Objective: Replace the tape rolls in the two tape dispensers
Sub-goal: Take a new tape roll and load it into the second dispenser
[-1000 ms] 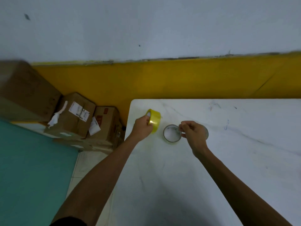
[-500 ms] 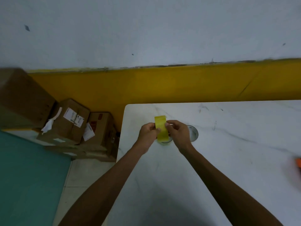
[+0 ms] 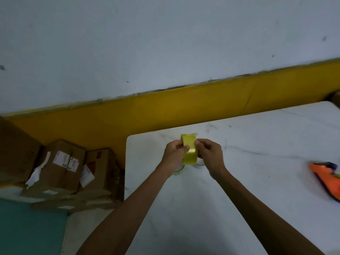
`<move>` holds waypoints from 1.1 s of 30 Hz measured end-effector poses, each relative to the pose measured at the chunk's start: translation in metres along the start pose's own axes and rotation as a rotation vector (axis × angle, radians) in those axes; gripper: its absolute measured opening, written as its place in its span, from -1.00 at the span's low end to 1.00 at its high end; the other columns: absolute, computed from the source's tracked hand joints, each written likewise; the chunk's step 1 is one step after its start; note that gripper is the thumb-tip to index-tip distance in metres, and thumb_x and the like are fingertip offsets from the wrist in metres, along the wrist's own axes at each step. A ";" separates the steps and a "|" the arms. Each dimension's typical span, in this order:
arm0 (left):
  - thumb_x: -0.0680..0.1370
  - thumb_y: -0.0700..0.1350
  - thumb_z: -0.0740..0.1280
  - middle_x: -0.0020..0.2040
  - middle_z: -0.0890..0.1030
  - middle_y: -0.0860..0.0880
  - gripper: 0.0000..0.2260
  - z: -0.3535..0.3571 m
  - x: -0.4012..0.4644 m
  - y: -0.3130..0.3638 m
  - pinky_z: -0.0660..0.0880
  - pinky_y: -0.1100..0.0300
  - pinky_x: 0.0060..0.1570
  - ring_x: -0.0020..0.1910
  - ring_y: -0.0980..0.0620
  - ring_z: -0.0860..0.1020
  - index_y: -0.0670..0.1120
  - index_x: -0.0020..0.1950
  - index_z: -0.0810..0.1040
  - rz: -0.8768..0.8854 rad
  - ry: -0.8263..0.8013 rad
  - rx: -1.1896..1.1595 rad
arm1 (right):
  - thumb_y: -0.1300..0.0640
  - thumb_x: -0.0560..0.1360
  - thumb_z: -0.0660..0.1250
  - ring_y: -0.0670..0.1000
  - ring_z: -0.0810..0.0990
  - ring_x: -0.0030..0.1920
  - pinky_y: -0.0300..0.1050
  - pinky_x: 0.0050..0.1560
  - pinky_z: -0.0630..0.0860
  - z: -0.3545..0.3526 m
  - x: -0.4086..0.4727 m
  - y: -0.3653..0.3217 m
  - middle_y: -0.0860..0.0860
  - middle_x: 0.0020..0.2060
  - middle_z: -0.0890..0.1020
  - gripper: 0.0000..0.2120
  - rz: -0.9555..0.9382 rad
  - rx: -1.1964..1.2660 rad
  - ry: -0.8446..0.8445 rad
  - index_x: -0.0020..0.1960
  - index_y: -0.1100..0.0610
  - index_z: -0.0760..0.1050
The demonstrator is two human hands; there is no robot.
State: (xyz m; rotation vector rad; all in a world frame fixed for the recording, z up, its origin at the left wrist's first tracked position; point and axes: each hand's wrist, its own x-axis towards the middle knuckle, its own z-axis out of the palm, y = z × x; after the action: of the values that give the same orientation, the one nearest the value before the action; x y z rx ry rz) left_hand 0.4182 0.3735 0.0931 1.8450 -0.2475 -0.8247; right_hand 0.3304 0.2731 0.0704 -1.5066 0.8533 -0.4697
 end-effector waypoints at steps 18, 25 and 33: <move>0.59 -0.15 0.29 0.08 0.59 -0.09 -0.83 0.282 -0.074 0.086 0.53 -0.07 0.21 0.15 -0.14 0.56 -0.10 0.16 0.56 0.160 -0.476 0.246 | 0.17 0.54 0.31 0.13 0.70 -0.12 0.04 -0.13 0.68 -0.287 -0.063 0.010 0.13 -0.15 0.70 -0.88 -0.023 0.212 0.509 -0.05 0.11 0.63; 0.57 -0.18 0.29 0.10 0.66 -0.17 -0.87 0.400 -0.123 0.086 0.55 -0.14 0.21 0.12 -0.17 0.62 -0.08 0.05 0.60 0.134 -0.627 0.279 | 0.13 0.54 0.32 0.11 0.66 -0.10 0.04 -0.14 0.66 -0.403 -0.103 0.043 0.06 -0.16 0.69 -0.88 0.023 0.199 0.684 -0.03 0.09 0.64; 0.59 -0.21 0.27 0.10 0.67 -0.16 -0.85 0.513 -0.173 0.080 0.56 -0.10 0.19 0.12 -0.16 0.63 -0.09 0.08 0.61 0.145 -0.777 0.294 | 0.12 0.53 0.34 0.13 0.70 -0.10 -0.04 -0.18 0.67 -0.509 -0.147 0.074 0.10 -0.12 0.71 -0.82 0.041 0.258 0.816 0.05 0.18 0.64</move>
State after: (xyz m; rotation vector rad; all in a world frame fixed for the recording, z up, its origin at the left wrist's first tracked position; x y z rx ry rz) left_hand -0.0225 0.0502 0.1284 1.6579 -1.0229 -1.4307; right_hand -0.1539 0.0466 0.0972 -1.0390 1.3801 -1.1572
